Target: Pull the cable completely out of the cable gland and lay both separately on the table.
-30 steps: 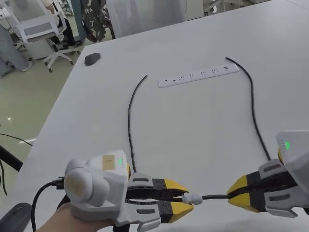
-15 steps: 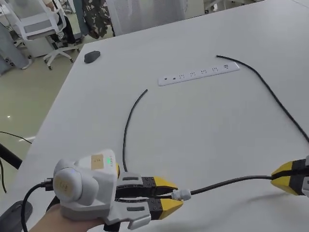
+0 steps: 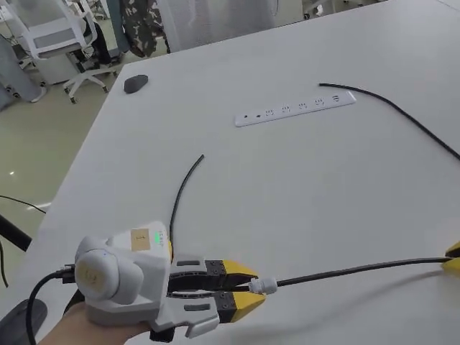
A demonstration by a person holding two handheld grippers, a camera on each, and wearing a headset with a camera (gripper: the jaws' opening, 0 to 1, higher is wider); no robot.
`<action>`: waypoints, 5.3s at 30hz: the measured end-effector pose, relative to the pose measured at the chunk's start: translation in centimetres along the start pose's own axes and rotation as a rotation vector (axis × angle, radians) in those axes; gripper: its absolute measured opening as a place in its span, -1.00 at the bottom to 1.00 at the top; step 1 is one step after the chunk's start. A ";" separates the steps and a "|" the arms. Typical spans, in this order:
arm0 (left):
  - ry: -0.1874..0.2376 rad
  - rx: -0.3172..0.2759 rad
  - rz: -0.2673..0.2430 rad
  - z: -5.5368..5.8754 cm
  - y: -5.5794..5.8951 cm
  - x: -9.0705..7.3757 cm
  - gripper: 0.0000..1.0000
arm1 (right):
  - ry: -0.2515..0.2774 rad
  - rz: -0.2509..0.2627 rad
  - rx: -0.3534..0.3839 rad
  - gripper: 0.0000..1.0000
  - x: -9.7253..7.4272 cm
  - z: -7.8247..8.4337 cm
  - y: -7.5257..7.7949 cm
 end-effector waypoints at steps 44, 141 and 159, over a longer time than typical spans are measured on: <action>-0.003 0.047 -0.005 -0.9 0.3 0.0 -0.70 | 0.142 -0.224 0.025 -1.00 1.0 -6.6 -9.9; -0.017 0.035 -0.110 -0.4 -0.8 -3.0 -0.70 | 0.271 -0.266 -0.183 -0.56 -0.1 -10.1 -11.1; -0.001 0.045 -0.071 -1.0 0.0 -2.2 -0.70 | 0.271 -0.402 -0.414 -0.77 2.9 -14.1 -18.5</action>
Point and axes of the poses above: the centre of the closed fingertips' face, and the gripper's own axes: x roughly forward along the fingers, y roughly to its right, z roughly out of its underside, the point moved 2 cm from there along -x, roughly backward along the fingers, and after that the axes turned 5 degrees about x, right-handed, at the moved point
